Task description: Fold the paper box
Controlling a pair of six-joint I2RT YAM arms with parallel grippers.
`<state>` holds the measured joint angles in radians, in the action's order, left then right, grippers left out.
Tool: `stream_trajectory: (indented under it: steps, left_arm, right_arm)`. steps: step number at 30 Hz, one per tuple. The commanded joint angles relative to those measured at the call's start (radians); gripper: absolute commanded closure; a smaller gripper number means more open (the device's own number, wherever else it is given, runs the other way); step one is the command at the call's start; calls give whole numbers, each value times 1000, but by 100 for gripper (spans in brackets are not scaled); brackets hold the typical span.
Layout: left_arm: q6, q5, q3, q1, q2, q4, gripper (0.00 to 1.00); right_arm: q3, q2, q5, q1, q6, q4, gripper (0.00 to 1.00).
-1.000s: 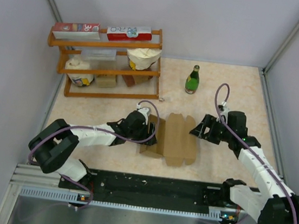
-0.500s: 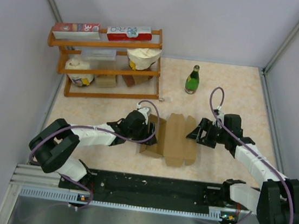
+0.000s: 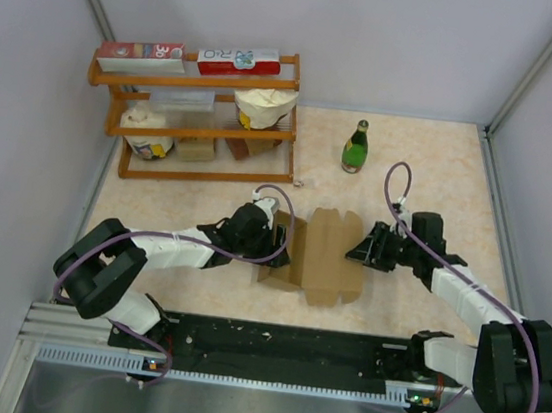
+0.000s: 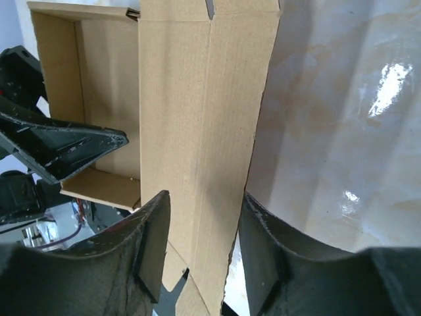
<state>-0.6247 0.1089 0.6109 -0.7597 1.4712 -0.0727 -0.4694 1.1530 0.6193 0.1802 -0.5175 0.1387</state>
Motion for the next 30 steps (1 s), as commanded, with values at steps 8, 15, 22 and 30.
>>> stream_trajectory:
  steps: [8,15,22,30]
  left_arm:
    - [43,-32,7,3,41,192,21]
    - [54,-46,85,3,-11,270,11]
    - [75,-52,193,3,-60,358,1]
    - [85,-22,285,3,-126,381,1]
  right_arm:
    - [-2,-67,62,-10,22,-74,80]
    - [-43,-118,14,-8,56,12,91]
    - [-97,-176,-16,-8,85,102,95]
    - [-242,-210,-151,-10,162,335,100]
